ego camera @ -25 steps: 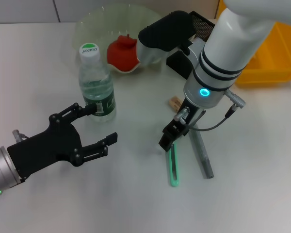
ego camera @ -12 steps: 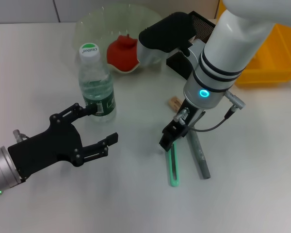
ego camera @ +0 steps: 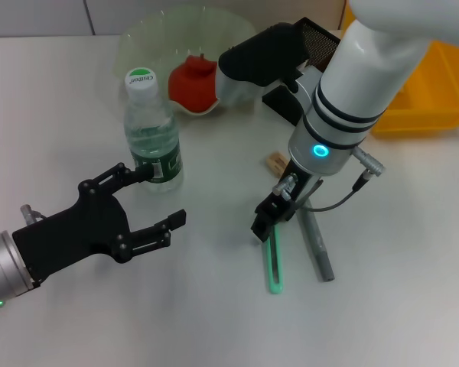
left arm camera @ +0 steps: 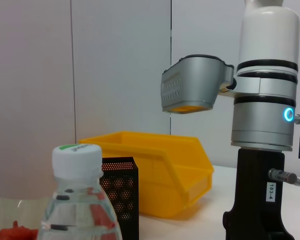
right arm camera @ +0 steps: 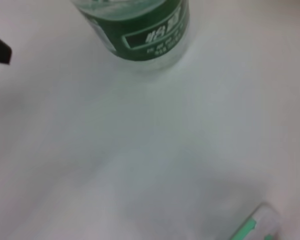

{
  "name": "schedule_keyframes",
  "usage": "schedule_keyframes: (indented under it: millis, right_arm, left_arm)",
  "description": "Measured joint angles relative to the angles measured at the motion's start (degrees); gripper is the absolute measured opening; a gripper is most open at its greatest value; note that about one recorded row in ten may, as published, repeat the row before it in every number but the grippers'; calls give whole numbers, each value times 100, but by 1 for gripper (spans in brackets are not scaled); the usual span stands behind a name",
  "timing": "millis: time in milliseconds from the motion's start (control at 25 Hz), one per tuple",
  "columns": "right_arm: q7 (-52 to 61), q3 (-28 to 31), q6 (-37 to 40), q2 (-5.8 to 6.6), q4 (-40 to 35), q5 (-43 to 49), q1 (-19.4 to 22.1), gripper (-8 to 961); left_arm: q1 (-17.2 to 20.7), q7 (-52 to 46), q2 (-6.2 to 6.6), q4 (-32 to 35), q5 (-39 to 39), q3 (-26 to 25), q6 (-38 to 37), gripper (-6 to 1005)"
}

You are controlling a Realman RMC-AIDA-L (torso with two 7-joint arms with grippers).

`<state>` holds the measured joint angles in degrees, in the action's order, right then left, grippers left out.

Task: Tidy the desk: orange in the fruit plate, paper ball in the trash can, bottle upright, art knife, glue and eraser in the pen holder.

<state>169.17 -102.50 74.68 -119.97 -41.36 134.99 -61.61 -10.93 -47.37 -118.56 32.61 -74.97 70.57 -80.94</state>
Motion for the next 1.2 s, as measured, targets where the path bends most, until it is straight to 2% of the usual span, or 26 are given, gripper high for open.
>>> schedule_keyframes:
  millis: [200, 360, 600, 920, 1200]
  right_arm:
    - [1, -94, -14, 0, 261, -36, -181, 569]
    - [1, -99, -15, 0, 269, -77, -191, 420]
    - [1, -98, -15, 0, 277, -79, -183, 338]
    - [1, -99, -12, 0, 282, -144, -165, 300]
    - [1, -273, -28, 1, 308, -245, -182, 219]
  left_arm:
    - [-57, 155, 0, -174, 14, -29, -5, 860]
    - [-75, 206, 0, -203, 33, -8, -10, 860]
    - [-76, 209, 0, -206, 36, -27, -29, 860]
    - [-110, 211, 0, -211, 21, -41, -29, 860]
    - [-120, 211, 0, -211, 7, -51, -29, 860]
